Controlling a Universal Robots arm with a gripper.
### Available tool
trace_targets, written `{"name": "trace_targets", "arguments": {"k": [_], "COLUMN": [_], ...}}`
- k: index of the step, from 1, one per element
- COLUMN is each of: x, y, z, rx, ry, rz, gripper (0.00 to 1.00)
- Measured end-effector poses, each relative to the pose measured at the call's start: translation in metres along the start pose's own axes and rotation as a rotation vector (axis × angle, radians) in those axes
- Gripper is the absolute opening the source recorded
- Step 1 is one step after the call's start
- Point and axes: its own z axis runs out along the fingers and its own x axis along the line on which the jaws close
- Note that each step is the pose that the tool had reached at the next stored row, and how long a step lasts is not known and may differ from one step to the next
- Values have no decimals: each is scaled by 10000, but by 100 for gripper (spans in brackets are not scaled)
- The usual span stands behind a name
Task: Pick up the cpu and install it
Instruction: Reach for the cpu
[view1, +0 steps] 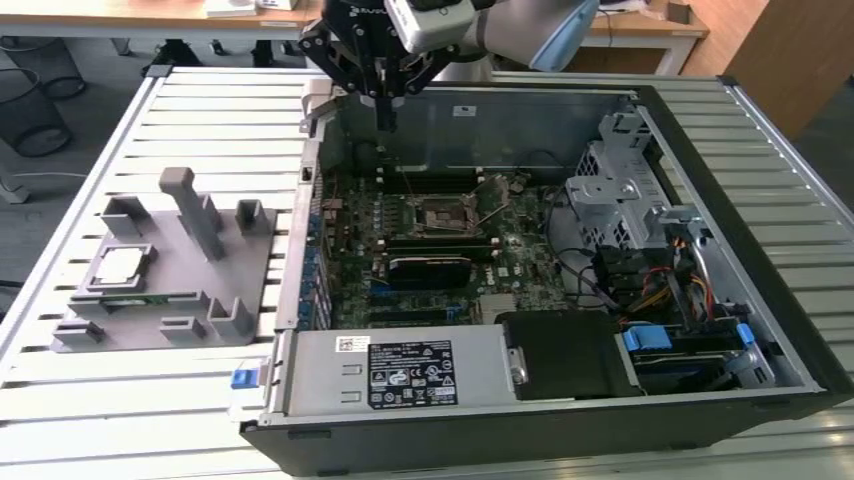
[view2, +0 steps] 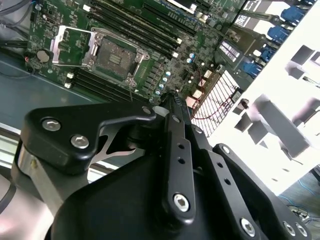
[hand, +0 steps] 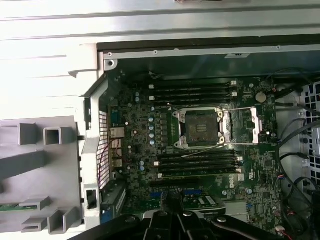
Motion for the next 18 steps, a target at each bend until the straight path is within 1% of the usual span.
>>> {"name": "trace_targets", "arguments": {"k": [7, 13, 18], "x": [93, 207, 273], "y": [-7, -16, -21], "z": [-2, -3, -4], "rx": [0, 0, 0], "ry": [0, 0, 0], "rz": [0, 0, 0], "gripper": [11, 11, 11]}}
